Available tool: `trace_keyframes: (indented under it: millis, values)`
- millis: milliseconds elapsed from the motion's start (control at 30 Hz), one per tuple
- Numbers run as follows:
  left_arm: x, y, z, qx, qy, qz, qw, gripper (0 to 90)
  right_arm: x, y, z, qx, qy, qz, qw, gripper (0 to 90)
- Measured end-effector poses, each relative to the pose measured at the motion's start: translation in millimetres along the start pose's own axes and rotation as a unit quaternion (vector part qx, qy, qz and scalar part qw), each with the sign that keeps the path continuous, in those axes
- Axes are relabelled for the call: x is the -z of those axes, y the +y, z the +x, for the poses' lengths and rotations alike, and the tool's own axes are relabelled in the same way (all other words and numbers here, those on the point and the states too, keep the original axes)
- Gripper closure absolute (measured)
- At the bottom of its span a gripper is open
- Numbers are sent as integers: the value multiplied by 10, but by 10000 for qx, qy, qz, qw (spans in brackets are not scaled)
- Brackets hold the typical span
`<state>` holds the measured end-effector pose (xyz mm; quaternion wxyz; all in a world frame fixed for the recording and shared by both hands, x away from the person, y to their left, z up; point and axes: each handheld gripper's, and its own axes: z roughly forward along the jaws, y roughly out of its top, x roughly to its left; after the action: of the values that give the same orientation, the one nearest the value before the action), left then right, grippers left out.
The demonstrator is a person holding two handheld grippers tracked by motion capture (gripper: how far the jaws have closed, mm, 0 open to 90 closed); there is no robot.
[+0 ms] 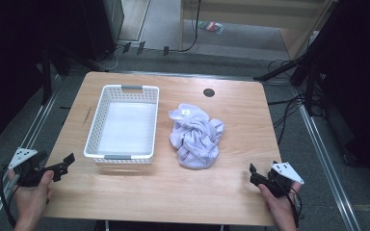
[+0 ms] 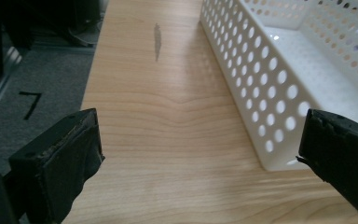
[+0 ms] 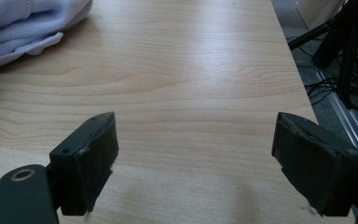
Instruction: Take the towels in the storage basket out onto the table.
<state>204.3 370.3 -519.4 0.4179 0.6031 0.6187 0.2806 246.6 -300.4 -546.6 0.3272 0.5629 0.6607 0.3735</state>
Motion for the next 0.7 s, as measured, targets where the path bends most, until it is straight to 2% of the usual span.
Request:
trace_keyframes:
  millis: [167,233,333,600,700]
  values:
    - [-29,-138,89,-111,-6,-12,9999,0,3,-1,-1,-4,4,1,10000,146]
    - [-44,-198,115,-252,10,37,9997,0,7,-2,-2,-3,6,-4,10000,146]
    - [-46,-220,140,-189,-75,50,9998,0,8,-4,-4,-14,17,-21,10000,145]
    - [-121,-259,82,-316,182,258,9990,0,10,-6,-9,-17,25,-34,10000,144]
    - [-146,-260,70,-380,209,351,9984,0,11,-6,-14,-23,47,-40,10000,141]
